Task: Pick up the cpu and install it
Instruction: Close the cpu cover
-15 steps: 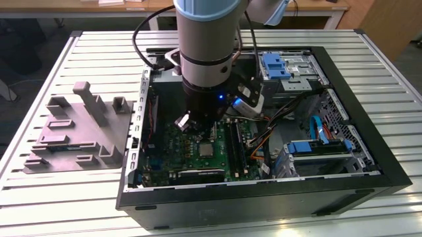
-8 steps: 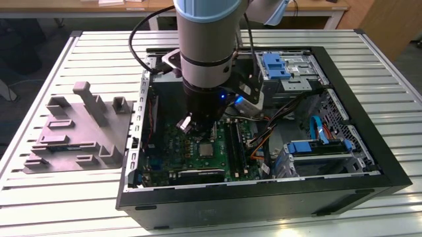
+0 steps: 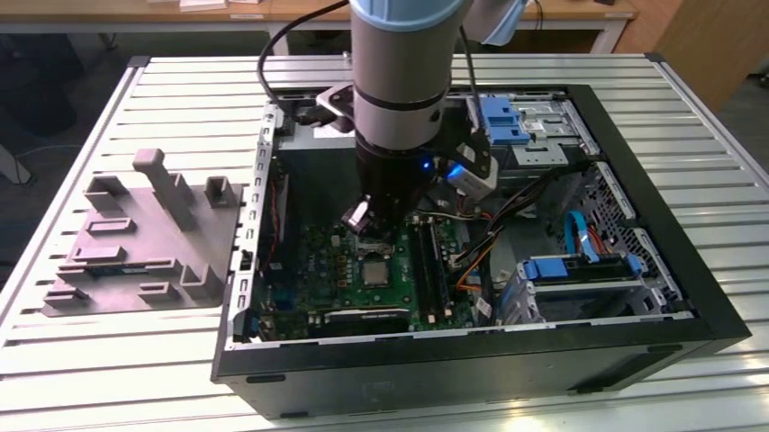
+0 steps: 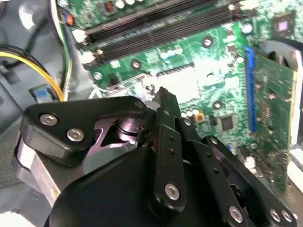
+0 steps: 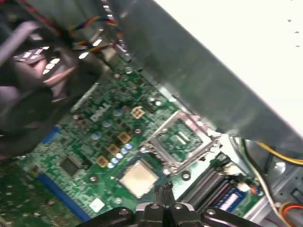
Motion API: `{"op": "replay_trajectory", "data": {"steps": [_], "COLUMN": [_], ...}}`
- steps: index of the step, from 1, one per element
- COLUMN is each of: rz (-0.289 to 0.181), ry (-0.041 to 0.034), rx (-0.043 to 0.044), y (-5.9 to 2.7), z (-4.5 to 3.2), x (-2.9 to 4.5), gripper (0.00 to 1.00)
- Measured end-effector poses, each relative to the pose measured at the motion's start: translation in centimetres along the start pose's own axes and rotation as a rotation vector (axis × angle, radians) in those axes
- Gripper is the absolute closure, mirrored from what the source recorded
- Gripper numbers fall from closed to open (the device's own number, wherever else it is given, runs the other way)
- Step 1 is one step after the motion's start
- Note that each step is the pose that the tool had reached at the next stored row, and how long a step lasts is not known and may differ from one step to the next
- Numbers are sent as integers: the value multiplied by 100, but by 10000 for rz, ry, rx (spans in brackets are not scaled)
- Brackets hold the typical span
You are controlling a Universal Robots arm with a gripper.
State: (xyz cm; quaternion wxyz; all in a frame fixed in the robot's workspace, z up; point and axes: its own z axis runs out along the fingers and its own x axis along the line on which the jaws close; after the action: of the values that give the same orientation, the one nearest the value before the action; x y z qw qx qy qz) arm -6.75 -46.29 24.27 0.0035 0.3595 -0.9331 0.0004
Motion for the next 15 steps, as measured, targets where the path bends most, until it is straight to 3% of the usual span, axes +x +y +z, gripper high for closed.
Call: {"op": "replay_trajectory", "data": {"steps": [4,9,15], "rz": [-73,-851,-1016], "ry": [-18,-73,-793], "rx": [-22,-80,-807], "y": [7,6,-20], "z": [2,13,16], "x": [-67,-68,-98], "gripper": [89,89,89]}}
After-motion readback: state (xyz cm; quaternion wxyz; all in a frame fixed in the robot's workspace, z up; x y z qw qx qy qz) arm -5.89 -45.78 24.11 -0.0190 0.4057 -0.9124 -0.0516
